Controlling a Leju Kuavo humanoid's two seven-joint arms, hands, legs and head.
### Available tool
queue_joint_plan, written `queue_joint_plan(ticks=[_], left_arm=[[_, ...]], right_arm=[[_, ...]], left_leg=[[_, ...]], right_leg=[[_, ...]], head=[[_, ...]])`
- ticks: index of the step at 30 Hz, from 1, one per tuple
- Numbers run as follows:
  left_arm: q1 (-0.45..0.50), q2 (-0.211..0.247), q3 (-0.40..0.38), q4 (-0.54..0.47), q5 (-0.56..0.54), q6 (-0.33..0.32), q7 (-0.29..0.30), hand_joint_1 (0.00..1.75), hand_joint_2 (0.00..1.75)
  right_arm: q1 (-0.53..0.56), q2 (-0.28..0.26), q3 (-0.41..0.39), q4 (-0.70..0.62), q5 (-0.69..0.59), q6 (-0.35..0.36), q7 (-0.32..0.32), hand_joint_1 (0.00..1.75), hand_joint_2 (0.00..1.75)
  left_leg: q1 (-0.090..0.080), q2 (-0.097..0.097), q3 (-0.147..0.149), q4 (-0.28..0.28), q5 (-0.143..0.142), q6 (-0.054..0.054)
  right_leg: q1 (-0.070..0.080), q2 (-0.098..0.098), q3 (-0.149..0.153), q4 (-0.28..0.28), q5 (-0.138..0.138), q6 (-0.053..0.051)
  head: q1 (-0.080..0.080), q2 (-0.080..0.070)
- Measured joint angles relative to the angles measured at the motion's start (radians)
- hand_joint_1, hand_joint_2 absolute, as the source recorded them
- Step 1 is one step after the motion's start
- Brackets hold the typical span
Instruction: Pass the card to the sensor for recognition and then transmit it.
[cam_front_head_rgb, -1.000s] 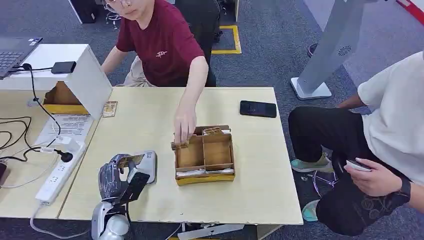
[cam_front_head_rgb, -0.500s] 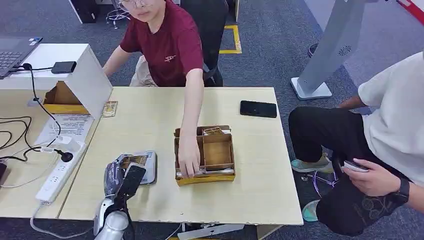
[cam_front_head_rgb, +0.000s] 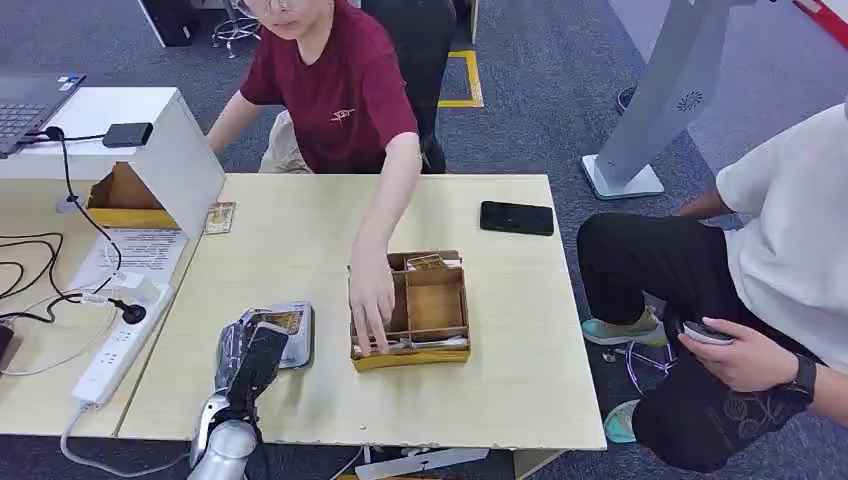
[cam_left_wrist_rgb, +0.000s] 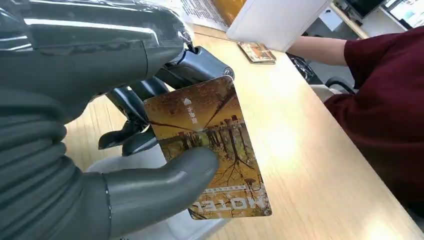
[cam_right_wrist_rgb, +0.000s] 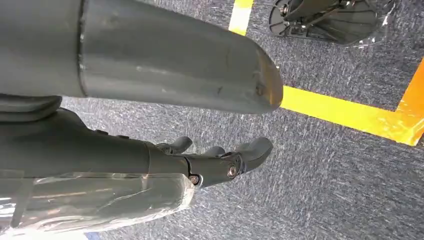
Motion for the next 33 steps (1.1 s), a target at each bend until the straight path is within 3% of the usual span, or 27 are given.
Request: queue_joint_plan(ticks=[12, 19, 24, 33], left_arm=[[-0.012, 0.002, 0.0, 0.028, 0.01, -0.068, 0.027, 1.75, 1.75], [-0.038, 0.007, 0.0, 0.051, 0.045, -0.15, 0.077, 1.75, 1.75], [-0.052, 0.01, 0.0, 0.077, 0.035, -0.149, 0.087, 1.75, 1.75], [-0.095, 0.01, 0.0, 0.147, -0.029, -0.088, 0.113, 1.75, 1.75]], right_arm=[[0.0, 0.001, -0.016, 0.0, 0.014, 0.002, -0.001, 0.0, 0.0], [0.0, 0.002, -0.021, 0.0, 0.018, 0.003, -0.002, 0.0, 0.0], [0.0, 0.004, -0.021, 0.0, 0.025, 0.003, -0.005, 0.0, 0.0], [0.0, 0.008, -0.03, 0.0, 0.042, 0.003, -0.01, 0.0, 0.0]], left_leg=[[0.0, 0.0, 0.0, 0.0, 0.0, 0.0], [0.0, -0.001, 0.0, 0.0, 0.0, 0.0], [0.0, -0.001, 0.001, 0.0, 0.0, 0.0], [0.0, -0.001, 0.002, 0.0, 0.001, 0.001]], right_leg=[[0.0, 0.0, 0.0, 0.0, 0.0, 0.0], [0.0, -0.001, 0.001, 0.0, 0.0, 0.0], [0.0, -0.001, 0.001, 0.0, 0.0, 0.0], [0.0, -0.001, 0.003, 0.0, 0.001, 0.0]], head=[[0.0, 0.0], [0.0, 0.0], [0.0, 0.0], [0.0, 0.0]])
